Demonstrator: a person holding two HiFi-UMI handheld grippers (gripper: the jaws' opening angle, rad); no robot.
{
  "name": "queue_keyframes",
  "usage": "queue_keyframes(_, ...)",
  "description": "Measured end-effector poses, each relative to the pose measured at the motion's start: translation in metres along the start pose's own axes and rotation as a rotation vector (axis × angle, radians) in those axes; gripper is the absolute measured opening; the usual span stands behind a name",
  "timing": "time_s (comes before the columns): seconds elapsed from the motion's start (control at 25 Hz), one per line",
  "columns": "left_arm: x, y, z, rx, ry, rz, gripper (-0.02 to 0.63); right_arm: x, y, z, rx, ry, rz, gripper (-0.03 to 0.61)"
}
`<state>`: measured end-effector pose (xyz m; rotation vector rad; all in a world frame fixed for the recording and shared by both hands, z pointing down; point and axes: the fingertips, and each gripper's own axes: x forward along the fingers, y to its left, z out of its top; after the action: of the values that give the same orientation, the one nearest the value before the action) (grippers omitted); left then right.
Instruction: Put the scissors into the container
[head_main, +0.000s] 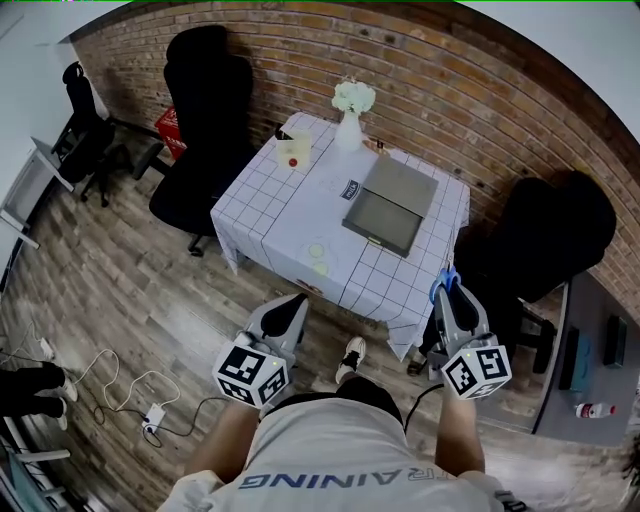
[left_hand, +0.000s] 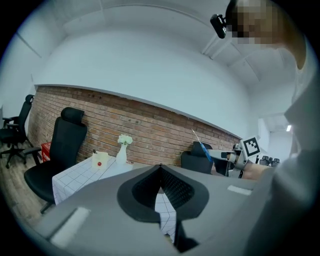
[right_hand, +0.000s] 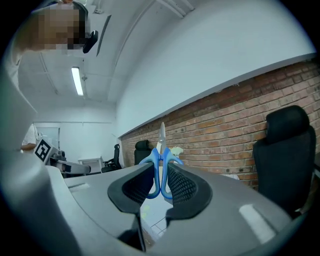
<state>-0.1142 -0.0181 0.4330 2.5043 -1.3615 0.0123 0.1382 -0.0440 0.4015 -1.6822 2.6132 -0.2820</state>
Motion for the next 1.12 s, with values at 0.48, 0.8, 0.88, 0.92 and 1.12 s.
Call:
queue_keyframes(0.48, 0.143, -0.004, 0.034, 0.075, 0.051, -0.049, 0.000, 0.066, -0.122, 0.018, 0.056, -0.019, -0.072, 0.104)
queue_keyframes(0.8, 0.215, 0.004, 0.037, 0.092, 0.105, -0.068, 0.000, 0.102, -0.181, 0.005, 0.108, 0.019, -0.112, 0.104)
queue_keyframes(0.88, 0.226, 0.013, 0.035, 0.087, 0.122, -0.074, 0.000, 0.108, -0.185, 0.000, 0.111, 0.040, -0.125, 0.104)
queue_keyframes(0.92, 0.231, 0.018, 0.035, 0.082, 0.128, -0.076, 0.000, 0.110, -0.187, -0.003, 0.109, 0.049, -0.134, 0.104)
queue_keyframes(1.12, 0.266, 0.046, 0.027, 0.045, 0.157, -0.142, 0.000, 0.127, -0.193, -0.019, 0.108, 0.092, -0.219, 0.104)
